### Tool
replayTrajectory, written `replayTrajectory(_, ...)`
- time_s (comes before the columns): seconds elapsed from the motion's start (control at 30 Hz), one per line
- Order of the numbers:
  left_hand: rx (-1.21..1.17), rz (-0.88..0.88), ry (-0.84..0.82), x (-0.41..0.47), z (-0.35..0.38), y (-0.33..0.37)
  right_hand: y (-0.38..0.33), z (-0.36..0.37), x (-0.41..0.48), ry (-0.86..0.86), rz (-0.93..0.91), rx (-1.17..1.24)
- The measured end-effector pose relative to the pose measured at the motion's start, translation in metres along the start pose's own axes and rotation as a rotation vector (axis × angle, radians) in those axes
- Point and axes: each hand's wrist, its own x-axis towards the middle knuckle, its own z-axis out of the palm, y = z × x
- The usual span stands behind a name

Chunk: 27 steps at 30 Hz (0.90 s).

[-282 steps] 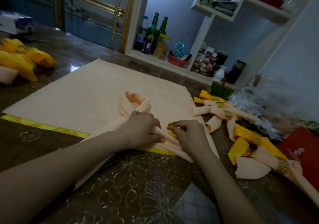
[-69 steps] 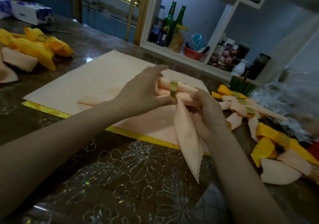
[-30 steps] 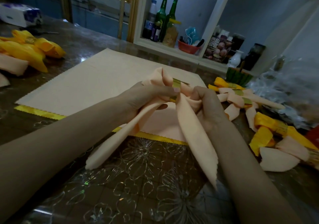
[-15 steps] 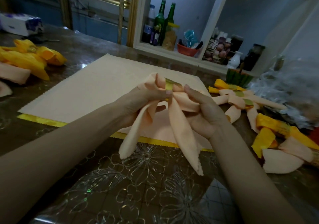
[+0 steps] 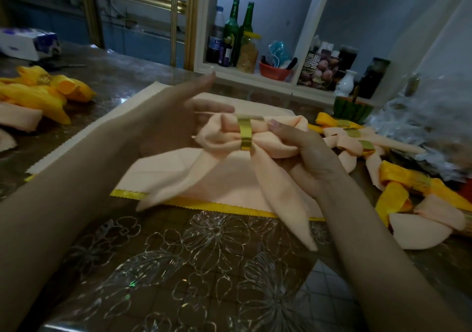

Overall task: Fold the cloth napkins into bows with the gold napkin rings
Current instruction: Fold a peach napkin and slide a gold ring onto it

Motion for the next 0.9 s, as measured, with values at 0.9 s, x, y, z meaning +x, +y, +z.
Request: replayTrajectory(0.9, 1.054, 0.585, 0.293, 0.011, 0.052, -0.031, 0.005, 0.004, -0.003, 0.157, 0.204, 0.153)
